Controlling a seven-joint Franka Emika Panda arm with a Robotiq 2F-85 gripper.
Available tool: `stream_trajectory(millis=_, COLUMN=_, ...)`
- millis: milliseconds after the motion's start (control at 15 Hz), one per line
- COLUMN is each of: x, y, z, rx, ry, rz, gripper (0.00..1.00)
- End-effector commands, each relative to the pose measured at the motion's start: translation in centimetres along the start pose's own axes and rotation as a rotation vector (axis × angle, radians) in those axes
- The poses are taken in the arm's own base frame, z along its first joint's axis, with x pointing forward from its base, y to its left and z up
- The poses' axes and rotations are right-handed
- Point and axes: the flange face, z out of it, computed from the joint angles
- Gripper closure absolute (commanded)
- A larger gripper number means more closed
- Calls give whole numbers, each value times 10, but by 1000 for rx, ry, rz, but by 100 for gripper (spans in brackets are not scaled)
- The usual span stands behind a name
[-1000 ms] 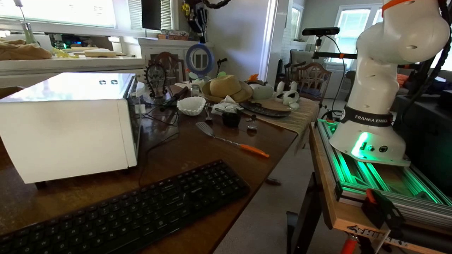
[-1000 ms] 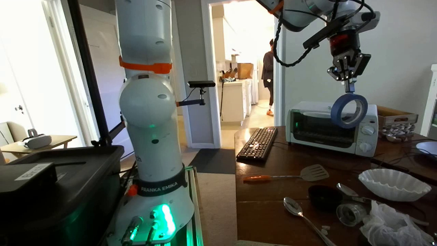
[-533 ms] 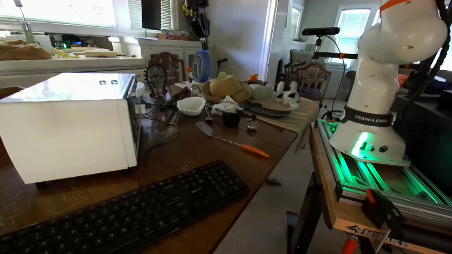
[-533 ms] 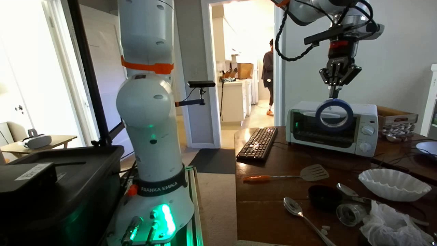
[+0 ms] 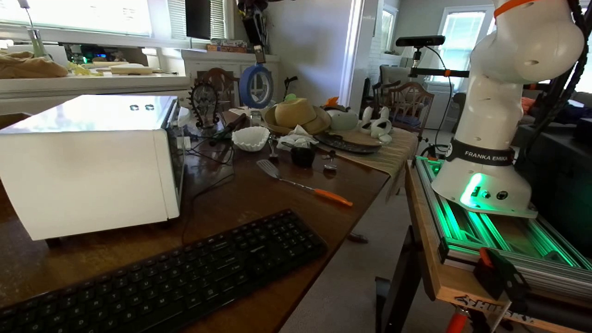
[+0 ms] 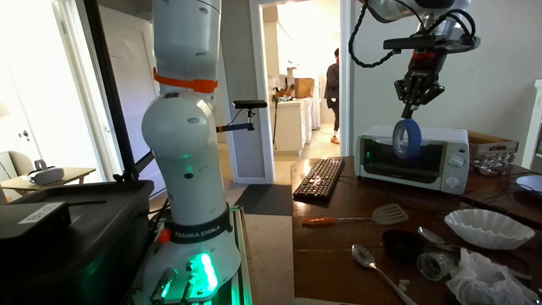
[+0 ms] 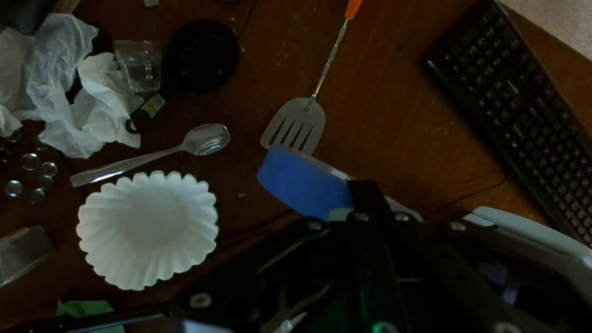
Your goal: Put the blue masking tape on the table.
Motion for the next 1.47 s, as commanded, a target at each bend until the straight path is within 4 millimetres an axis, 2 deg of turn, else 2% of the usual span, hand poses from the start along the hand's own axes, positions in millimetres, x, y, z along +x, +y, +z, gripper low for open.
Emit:
stream_trajectory(millis=0, x=5, y=3, z=-4, rx=106, ry=-102, rz=-86, gripper=100)
stream_trajectory(millis=133, x=15, y=5, z=-1, rx=-11, ry=-14, rz=-36, gripper=100)
stream_trajectory(millis=267, x=12, y=6, z=-4, rx=66, ry=-93, rz=-88, gripper=100)
stream_trajectory(millis=467, x=23, y=9, z=-2, rx=-32, ry=-11, rz=-58, gripper=100)
stream_trajectory(millis=600, x=19, y=11, z=-4, rx=52, ry=-75, rz=-102, gripper=100)
stream_trajectory(millis=733, x=27, y=12, z=-1, rx=-60, ry=8, rz=-73, gripper=100)
stream_trajectory(millis=800, x=24, y=14, z=-4, rx=-26, ry=-29, rz=-91, gripper=100)
stream_trajectory(millis=1133, x=25, y=20, z=-12, rx=-32, ry=-8, rz=-77, gripper=100)
stream_trajectory(millis=1400, x=25, y=22, z=-9, rx=-54, ry=-5, rz=-72, gripper=100)
